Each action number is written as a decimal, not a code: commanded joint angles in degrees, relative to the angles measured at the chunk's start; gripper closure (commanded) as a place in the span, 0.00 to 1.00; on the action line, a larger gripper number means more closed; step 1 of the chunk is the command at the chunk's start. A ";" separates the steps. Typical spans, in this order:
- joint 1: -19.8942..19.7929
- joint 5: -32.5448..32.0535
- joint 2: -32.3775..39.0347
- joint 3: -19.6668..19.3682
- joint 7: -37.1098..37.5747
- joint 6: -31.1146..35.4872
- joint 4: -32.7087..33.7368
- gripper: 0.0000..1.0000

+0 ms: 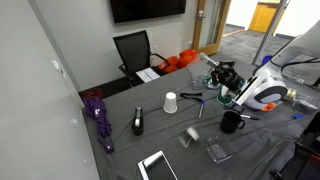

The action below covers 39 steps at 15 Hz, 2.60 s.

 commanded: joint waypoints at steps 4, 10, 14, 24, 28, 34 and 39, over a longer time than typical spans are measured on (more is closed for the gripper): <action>4.34 11.15 -6.43 -0.13 -1.73 23.84 -1.79 0.99; 1.62 15.31 -13.22 4.12 -5.75 49.57 -1.59 0.99; 4.79 15.05 -19.67 1.15 -5.20 67.71 -1.66 0.99; 13.59 10.64 -26.30 11.26 12.92 116.33 3.47 0.99; 20.07 4.57 -20.68 18.85 31.48 123.22 5.54 0.99; 6.28 -10.97 -11.08 41.49 58.95 122.27 2.83 0.99; -13.70 -25.16 -1.22 61.61 74.58 124.47 0.76 0.99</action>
